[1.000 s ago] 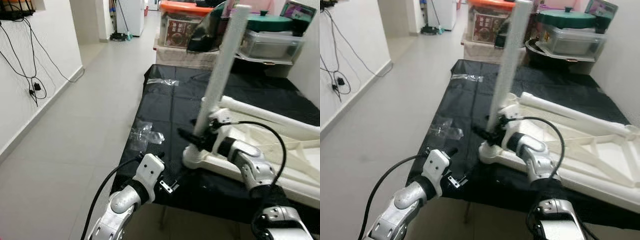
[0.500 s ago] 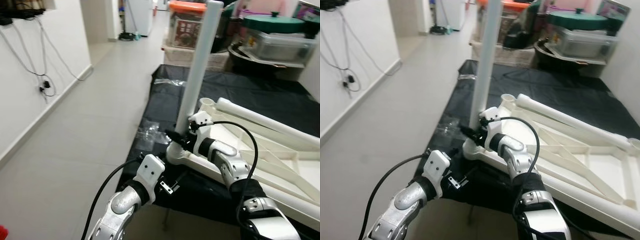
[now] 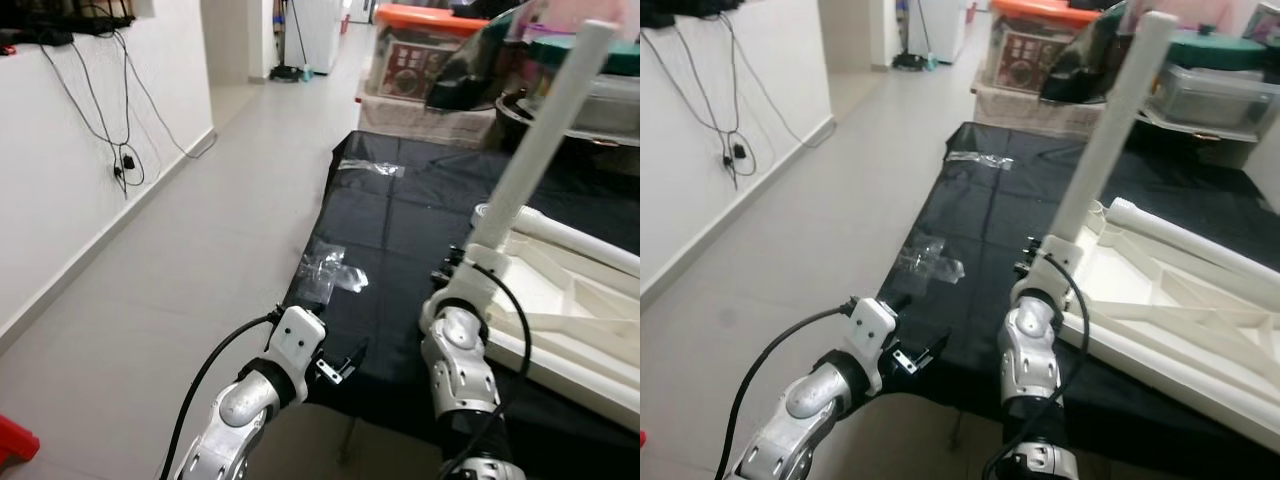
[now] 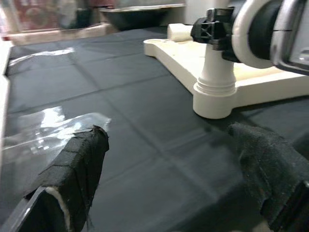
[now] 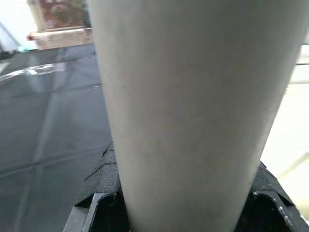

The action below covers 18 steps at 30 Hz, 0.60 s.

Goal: Building children table

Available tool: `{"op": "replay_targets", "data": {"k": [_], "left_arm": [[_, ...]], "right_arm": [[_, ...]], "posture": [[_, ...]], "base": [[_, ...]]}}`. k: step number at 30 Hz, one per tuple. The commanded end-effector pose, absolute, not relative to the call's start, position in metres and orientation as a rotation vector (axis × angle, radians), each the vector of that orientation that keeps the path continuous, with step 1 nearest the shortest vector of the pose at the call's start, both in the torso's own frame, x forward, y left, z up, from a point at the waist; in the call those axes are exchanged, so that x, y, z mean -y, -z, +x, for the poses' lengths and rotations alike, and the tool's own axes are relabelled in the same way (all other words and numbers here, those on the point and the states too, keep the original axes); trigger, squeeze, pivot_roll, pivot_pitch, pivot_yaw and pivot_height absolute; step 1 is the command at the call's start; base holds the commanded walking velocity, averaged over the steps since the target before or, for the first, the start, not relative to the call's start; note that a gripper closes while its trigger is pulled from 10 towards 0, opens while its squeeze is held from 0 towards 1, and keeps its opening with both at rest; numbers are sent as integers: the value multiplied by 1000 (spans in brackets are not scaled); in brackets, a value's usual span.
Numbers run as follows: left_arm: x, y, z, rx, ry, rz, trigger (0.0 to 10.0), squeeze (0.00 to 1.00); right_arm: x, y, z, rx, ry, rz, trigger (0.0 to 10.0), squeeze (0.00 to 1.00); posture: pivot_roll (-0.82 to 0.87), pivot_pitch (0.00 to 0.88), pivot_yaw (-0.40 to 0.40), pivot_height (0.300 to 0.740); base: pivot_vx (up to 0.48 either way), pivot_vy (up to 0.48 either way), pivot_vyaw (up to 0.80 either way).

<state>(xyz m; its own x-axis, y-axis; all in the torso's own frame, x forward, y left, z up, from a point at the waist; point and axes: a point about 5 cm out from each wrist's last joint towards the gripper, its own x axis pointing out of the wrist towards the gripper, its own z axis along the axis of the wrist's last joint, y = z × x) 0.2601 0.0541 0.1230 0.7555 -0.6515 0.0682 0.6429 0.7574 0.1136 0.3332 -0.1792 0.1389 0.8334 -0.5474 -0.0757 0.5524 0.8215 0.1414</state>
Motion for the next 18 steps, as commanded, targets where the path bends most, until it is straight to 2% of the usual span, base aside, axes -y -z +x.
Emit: {"op": "replay_targets", "data": {"k": [1,4,5,7,8,11,12,13,14,15,17,18], "left_arm": [[-52,-120,260,89,715,79,10000,0],[-52,-120,260,89,714,79,10000,0],[-52,-120,260,90,714,78,10000,0],[-52,-120,260,90,714,78,10000,0],[-52,-120,260,89,713,77,10000,0],[-52,-120,260,89,713,77,10000,0],[-52,-120,260,89,713,76,10000,0],[-52,-120,260,89,713,76,10000,0],[-52,-120,260,88,714,76,10000,0],[-52,-120,260,88,714,76,10000,0],[-51,-120,260,89,715,76,10000,0],[-51,-120,260,89,715,76,10000,0]], "right_arm": [[176,-140,331,-11,611,198,0,0],[169,-139,333,-18,591,206,0,0],[161,-139,337,-1,517,212,10000,0],[161,-139,337,-1,517,212,10000,0],[156,-143,338,34,435,193,10000,1000],[156,-143,338,34,435,193,10000,1000],[161,-148,341,83,358,156,10000,184],[161,-148,341,83,358,156,10000,184],[170,-154,347,117,223,144,10000,0],[170,-154,347,117,223,144,10000,0],[184,-162,356,112,-2,120,10000,0],[184,-162,356,112,-2,120,10000,0]], "posture": [[158,0,-100,740],[158,0,-102,740],[158,0,-102,740],[158,0,-102,740],[155,0,-101,740],[155,0,-101,740],[155,0,-101,740],[155,0,-101,740],[155,0,-101,740],[155,0,-101,740],[153,0,-98,740],[153,0,-98,740]], "base": [[0,0,0],[0,0,0],[0,0,0],[0,0,0],[0,0,0],[0,0,0],[0,0,0],[0,0,0],[0,0,0],[0,0,0],[0,0,0],[0,0,0]]}}
